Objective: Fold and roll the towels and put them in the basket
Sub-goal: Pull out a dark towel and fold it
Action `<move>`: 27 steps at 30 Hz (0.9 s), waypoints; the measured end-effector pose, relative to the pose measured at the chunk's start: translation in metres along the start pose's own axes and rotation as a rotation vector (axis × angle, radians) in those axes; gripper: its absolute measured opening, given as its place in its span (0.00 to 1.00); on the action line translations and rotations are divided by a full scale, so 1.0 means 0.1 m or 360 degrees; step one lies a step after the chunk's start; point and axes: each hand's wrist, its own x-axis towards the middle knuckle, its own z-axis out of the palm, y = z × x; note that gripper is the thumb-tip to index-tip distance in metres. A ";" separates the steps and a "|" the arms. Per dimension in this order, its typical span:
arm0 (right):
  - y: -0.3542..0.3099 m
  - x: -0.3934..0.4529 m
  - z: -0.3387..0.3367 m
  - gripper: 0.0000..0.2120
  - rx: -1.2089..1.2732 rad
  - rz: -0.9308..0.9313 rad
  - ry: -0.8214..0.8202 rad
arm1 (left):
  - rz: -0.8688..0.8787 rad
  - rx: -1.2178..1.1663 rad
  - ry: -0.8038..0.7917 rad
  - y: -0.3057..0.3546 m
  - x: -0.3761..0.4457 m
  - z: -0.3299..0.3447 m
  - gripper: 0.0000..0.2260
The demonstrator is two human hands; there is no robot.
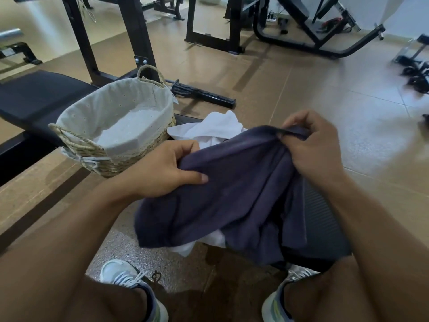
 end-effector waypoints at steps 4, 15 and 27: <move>0.12 0.07 -0.05 0.09 0.0165 0.0313 0.0387 | -0.0126 0.0071 0.0068 -0.05 0.00 -0.10 0.20; 0.12 0.13 0.02 0.05 0.0256 0.0286 0.0721 | -0.0178 -0.0032 0.1433 -0.22 0.10 -0.20 0.18; 0.44 0.19 -0.28 0.19 -0.0968 0.0881 -0.1028 | -0.0115 0.0576 0.0801 -0.18 0.05 -0.06 0.15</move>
